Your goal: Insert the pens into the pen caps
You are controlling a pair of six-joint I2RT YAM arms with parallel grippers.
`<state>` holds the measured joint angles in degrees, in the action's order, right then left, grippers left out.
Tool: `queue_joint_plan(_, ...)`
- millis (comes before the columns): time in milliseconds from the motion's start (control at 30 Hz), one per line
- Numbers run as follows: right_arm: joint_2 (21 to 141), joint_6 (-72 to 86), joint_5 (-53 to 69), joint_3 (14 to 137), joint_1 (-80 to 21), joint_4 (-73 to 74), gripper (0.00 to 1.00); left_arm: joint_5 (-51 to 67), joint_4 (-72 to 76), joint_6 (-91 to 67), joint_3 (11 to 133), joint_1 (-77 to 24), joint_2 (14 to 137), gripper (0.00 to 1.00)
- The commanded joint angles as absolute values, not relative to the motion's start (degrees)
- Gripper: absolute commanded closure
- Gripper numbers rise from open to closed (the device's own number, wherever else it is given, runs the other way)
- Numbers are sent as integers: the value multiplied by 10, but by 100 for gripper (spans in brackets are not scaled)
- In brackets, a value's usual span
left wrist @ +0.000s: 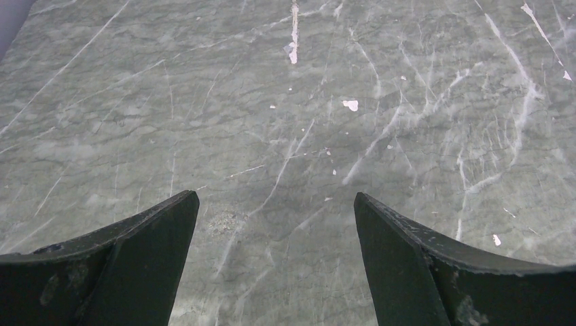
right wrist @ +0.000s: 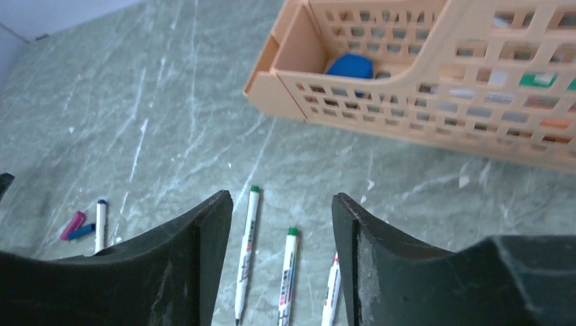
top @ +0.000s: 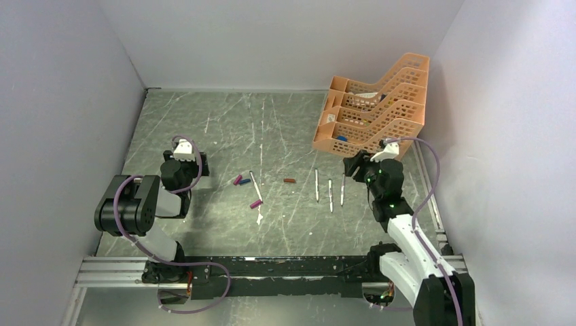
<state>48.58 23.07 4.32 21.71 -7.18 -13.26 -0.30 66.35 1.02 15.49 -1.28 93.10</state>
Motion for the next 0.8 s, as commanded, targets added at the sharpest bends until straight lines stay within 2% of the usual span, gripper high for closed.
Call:
queue_joint_plan(0,524,227,34,209,-82,-72,52,-5,671,6,163,-9,934,4)
queue_joint_plan(33,536,237,22,211,-86,-56,62,-5,671,5,163,-9,934,4)
queue_joint_plan(100,552,243,25,211,-94,-52,67,-6,671,5,163,-9,934,4)
queue_joint_plan(233,598,259,-35,227,-133,-28,57,-4,669,5,165,-9,935,4)
queue_joint_plan(333,649,282,-107,259,-171,16,66,-4,670,6,164,-9,934,4)
queue_joint_plan(567,721,317,-204,309,-217,74,63,-6,671,6,164,-9,934,4)
queue_joint_plan(767,785,341,-236,338,-222,103,64,-6,671,7,163,-9,934,4)
